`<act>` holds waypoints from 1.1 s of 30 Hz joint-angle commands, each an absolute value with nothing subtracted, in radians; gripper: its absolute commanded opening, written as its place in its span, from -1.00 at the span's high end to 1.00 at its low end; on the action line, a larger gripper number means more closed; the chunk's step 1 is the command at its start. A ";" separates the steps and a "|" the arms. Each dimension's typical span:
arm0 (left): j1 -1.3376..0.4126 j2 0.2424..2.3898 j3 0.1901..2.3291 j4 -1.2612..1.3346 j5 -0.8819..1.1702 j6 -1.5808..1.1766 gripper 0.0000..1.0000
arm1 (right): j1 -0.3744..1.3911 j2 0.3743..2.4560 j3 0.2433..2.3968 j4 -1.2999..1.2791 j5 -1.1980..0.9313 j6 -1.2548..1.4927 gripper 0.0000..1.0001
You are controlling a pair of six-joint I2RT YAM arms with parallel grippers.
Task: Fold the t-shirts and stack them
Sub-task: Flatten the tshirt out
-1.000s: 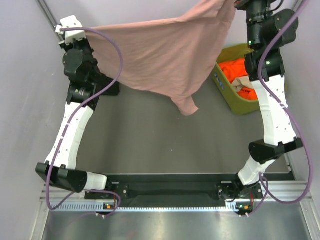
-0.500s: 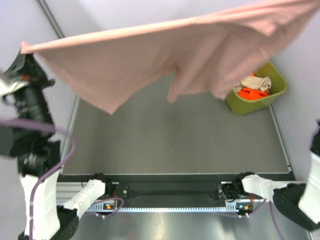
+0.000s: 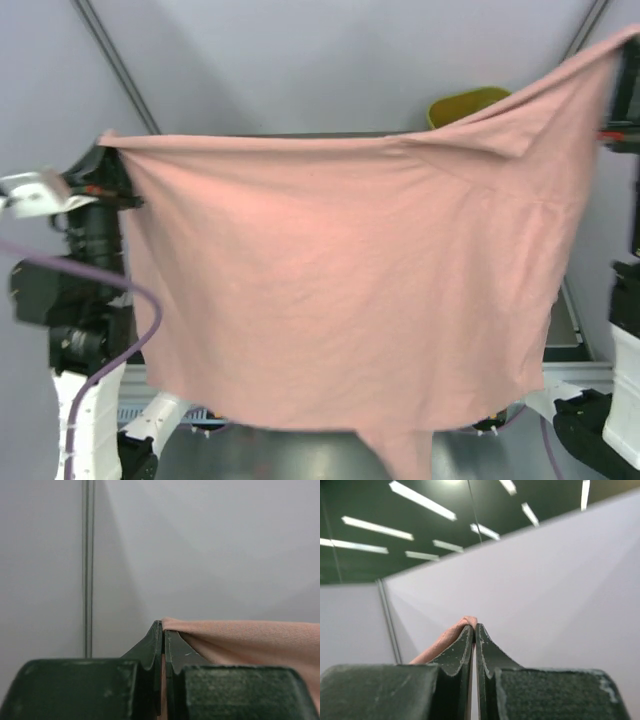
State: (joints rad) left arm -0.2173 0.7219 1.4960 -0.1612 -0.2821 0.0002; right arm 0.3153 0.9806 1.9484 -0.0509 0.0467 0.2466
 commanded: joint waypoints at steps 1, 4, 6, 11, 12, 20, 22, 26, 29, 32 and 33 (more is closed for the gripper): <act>-0.209 0.742 1.323 -0.152 -0.327 -0.044 1.00 | 0.299 0.986 1.726 0.029 0.057 0.253 1.00; -0.209 0.738 1.104 -0.063 -0.400 -0.081 1.00 | 0.299 0.974 1.464 0.124 0.060 0.271 1.00; -0.209 0.753 0.939 -0.037 -0.438 -0.104 1.00 | 0.301 0.992 1.265 0.239 0.066 0.296 1.00; -0.209 0.979 0.666 0.170 -0.577 -0.123 1.00 | 0.299 1.223 1.005 0.477 0.084 0.327 1.00; -0.204 1.036 0.673 0.179 -0.593 -0.127 1.00 | 0.292 1.274 1.006 0.521 0.086 0.328 1.00; -0.088 1.586 0.992 0.207 -0.551 -0.104 1.00 | 0.262 1.745 1.291 0.549 0.018 0.265 1.00; -0.064 1.641 1.070 0.207 -0.531 -0.097 1.00 | 0.259 1.802 1.382 0.526 0.008 0.264 1.00; -0.049 1.768 1.178 0.204 -0.499 -0.037 1.00 | 0.255 1.942 1.532 0.477 -0.028 0.272 1.00; -0.032 1.808 1.244 0.164 -0.491 -0.051 1.00 | 0.252 2.003 1.650 0.415 -0.038 0.281 1.00; -0.023 1.793 1.288 0.110 -0.425 -0.092 1.00 | 0.242 2.008 1.733 0.368 -0.041 0.287 1.00; -0.023 1.783 1.295 0.107 -0.414 -0.100 1.00 | 0.239 2.000 1.752 0.356 -0.032 0.291 1.00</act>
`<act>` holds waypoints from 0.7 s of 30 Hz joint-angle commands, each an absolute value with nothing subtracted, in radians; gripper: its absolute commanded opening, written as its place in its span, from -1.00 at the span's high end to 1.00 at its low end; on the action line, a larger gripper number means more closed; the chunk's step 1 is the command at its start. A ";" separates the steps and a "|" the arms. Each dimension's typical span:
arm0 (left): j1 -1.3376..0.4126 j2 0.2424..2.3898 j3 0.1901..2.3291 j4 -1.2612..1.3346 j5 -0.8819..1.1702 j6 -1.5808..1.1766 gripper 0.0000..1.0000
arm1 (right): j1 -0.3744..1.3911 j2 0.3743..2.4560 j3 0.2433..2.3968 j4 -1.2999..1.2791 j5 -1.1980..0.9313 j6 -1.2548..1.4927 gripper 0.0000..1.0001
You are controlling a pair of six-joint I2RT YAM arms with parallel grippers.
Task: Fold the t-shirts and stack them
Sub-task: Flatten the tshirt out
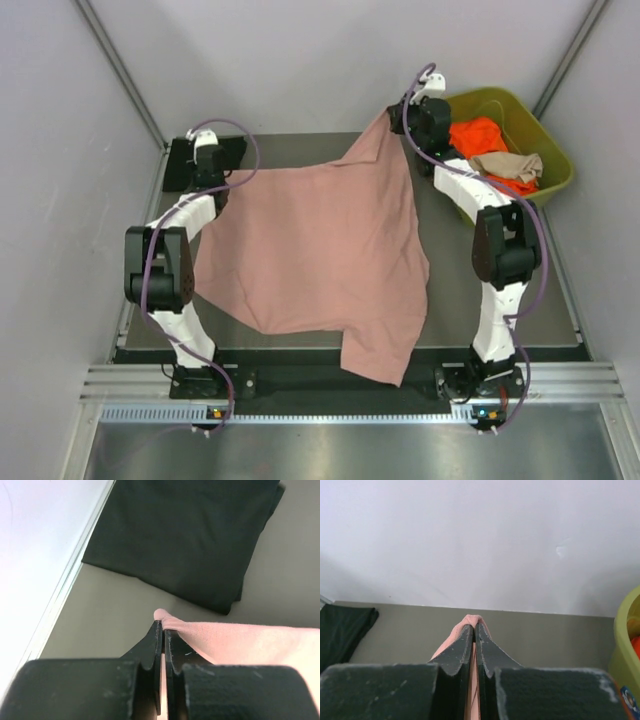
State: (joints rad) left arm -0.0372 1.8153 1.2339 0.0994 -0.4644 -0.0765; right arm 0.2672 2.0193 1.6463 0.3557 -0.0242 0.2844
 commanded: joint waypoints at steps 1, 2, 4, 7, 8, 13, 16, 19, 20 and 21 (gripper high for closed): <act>-0.023 1.767 1.308 0.100 -0.417 -0.127 1.00 | 0.233 1.993 1.769 0.348 -0.034 0.299 1.00; -0.023 1.731 1.312 0.097 -0.417 -0.136 1.00 | 0.227 1.968 1.794 0.345 -0.035 0.307 1.00; -0.023 1.685 1.319 0.104 -0.405 -0.162 1.00 | 0.210 1.944 1.836 0.313 -0.041 0.316 1.00; -0.025 1.588 1.339 0.132 -0.373 -0.170 1.00 | 0.199 1.890 1.966 0.227 -0.052 0.284 1.00; -0.023 1.539 1.348 0.136 -0.367 -0.172 1.00 | 0.198 1.847 1.982 0.215 -0.054 0.266 1.00; -0.023 1.378 1.396 0.135 -0.315 -0.173 1.00 | 0.198 1.689 2.028 0.129 -0.049 0.199 1.00; -0.023 1.254 1.411 0.120 -0.296 -0.163 1.00 | 0.198 1.556 2.002 0.109 -0.035 0.175 1.00; -0.023 1.131 1.434 0.092 -0.291 -0.147 1.00 | 0.198 1.409 1.962 0.103 -0.017 0.169 1.00; -0.023 1.079 1.445 0.080 -0.287 -0.141 1.00 | 0.196 1.340 1.945 0.095 -0.012 0.170 1.00; -0.025 1.051 1.456 0.066 -0.278 -0.138 1.00 | 0.196 1.306 1.937 0.094 -0.006 0.170 1.00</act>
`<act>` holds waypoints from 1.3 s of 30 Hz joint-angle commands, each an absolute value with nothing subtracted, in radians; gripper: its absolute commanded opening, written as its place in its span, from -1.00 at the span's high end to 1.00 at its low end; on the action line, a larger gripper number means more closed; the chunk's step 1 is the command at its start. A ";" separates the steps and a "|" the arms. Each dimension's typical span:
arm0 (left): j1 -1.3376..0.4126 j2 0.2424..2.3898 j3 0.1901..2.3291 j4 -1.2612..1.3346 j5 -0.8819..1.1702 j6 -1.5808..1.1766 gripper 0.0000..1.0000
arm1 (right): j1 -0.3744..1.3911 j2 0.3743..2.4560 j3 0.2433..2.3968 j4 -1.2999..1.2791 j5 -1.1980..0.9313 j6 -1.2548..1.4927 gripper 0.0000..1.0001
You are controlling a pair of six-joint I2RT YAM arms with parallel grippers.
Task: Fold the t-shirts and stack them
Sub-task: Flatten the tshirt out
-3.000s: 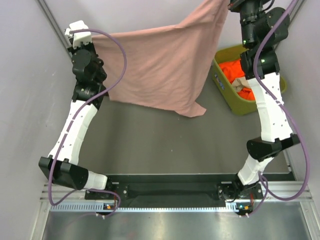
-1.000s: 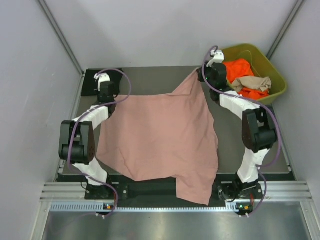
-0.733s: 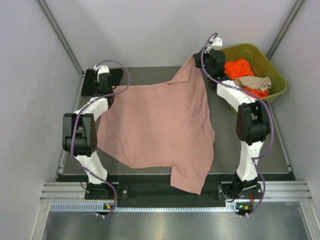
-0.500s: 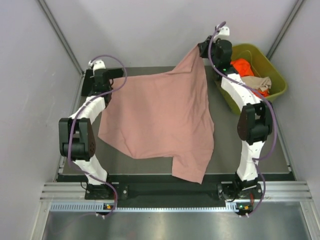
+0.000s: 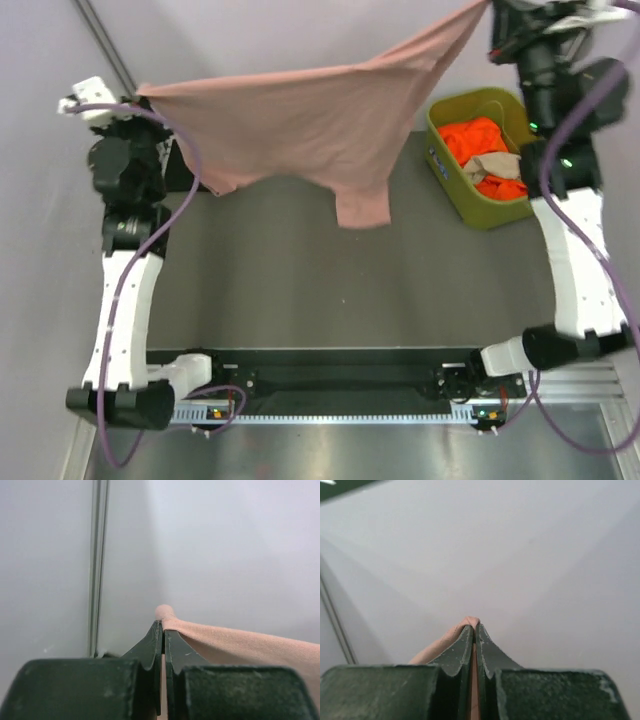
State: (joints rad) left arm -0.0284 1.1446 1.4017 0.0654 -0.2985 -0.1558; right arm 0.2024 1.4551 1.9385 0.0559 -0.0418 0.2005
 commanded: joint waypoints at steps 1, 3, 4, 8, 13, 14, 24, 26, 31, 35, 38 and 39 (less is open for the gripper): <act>-0.023 1.026 1.475 0.054 -0.275 -0.134 1.00 | 0.198 1.270 1.930 0.091 -0.006 0.170 1.00; -0.025 0.957 1.492 0.019 -0.264 -0.129 1.00 | 0.198 1.172 1.911 0.081 -0.008 0.178 1.00; -0.023 0.934 1.508 0.008 -0.262 -0.124 1.00 | 0.196 1.142 1.907 0.077 -0.009 0.181 1.00; -0.028 0.795 1.520 0.005 -0.281 -0.106 1.00 | 0.196 0.993 1.898 0.043 -0.015 0.212 1.00; -0.041 0.727 1.581 -0.035 -0.316 -0.045 1.00 | 0.196 0.914 1.896 0.011 -0.028 0.248 1.00; -0.049 0.727 1.588 -0.035 -0.324 -0.038 1.00 | 0.198 0.908 1.896 0.008 -0.029 0.258 1.00; -0.052 0.782 1.323 -0.008 -0.291 -0.066 1.00 | 0.198 0.974 1.679 0.070 -0.051 0.299 1.00; -0.052 0.807 1.246 0.045 -0.294 -0.072 1.00 | 0.198 0.999 1.556 0.110 -0.055 0.310 1.00; -0.052 0.932 0.950 0.201 -0.348 -0.063 1.00 | 0.198 1.119 1.256 0.325 -0.057 0.330 1.00; -0.048 1.132 0.807 0.333 -0.417 -0.081 1.00 | 0.199 1.303 1.149 0.466 -0.077 0.347 1.00; -0.029 1.326 0.801 0.389 -0.397 -0.097 1.00 | 0.201 1.486 1.179 0.497 -0.104 0.327 1.00; -0.022 1.377 0.820 0.406 -0.390 -0.113 1.00 | 0.204 1.527 1.198 0.499 -0.106 0.325 1.00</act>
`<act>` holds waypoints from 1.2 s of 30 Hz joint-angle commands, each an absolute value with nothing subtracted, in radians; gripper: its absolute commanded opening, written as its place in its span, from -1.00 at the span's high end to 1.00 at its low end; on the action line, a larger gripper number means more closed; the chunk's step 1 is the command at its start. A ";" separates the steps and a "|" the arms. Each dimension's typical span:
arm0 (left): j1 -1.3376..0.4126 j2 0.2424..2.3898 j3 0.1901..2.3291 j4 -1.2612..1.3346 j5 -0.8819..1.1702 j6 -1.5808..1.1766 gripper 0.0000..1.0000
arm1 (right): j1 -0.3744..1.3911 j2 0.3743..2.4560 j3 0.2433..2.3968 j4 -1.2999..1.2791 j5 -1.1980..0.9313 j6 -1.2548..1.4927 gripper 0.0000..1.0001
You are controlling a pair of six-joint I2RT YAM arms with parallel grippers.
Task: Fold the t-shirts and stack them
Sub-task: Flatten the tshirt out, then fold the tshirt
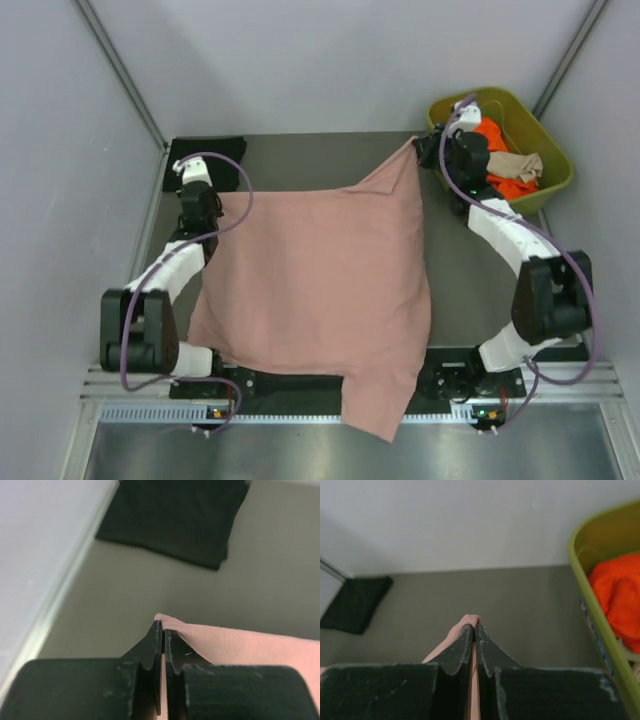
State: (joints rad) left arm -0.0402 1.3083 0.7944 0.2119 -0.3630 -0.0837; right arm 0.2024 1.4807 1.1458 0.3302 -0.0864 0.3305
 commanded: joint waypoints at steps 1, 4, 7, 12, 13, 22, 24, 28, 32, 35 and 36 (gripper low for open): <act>-0.009 1.476 0.840 0.407 -0.370 -0.109 1.00 | 0.204 1.607 1.238 0.496 -0.106 0.318 1.00; -0.008 1.655 0.968 0.347 -0.367 -0.089 1.00 | 0.206 1.748 1.348 0.471 -0.123 0.304 1.00; 0.021 1.790 1.103 0.281 -0.370 -0.063 1.00 | 0.209 1.871 1.472 0.422 -0.135 0.298 1.00; 0.044 1.919 1.245 0.239 -0.322 -0.041 1.00 | 0.222 2.009 1.684 0.309 -0.147 0.291 1.00; 0.048 1.927 1.255 0.236 -0.322 -0.037 1.00 | 0.224 2.035 1.707 0.290 -0.147 0.288 1.00; 0.075 1.956 1.308 0.143 -0.310 -0.015 1.00 | 0.241 2.054 1.792 0.141 -0.130 0.287 1.00; 0.077 1.945 1.302 0.134 -0.336 -0.015 1.00 | 0.242 2.043 1.789 0.109 -0.140 0.287 1.00; 0.077 1.919 1.296 0.086 -0.363 -0.021 1.00 | 0.256 1.973 1.761 0.012 -0.140 0.299 1.00; 0.075 1.901 1.305 0.012 -0.399 -0.026 1.00 | 0.262 1.896 1.730 -0.157 -0.107 0.333 1.00; 0.075 1.865 1.295 -0.040 -0.380 -0.011 1.00 | 0.262 1.818 1.669 -0.219 -0.100 0.367 1.00; 0.075 1.858 1.289 -0.049 -0.387 -0.011 1.00 | 0.262 1.784 1.661 -0.273 -0.094 0.373 1.00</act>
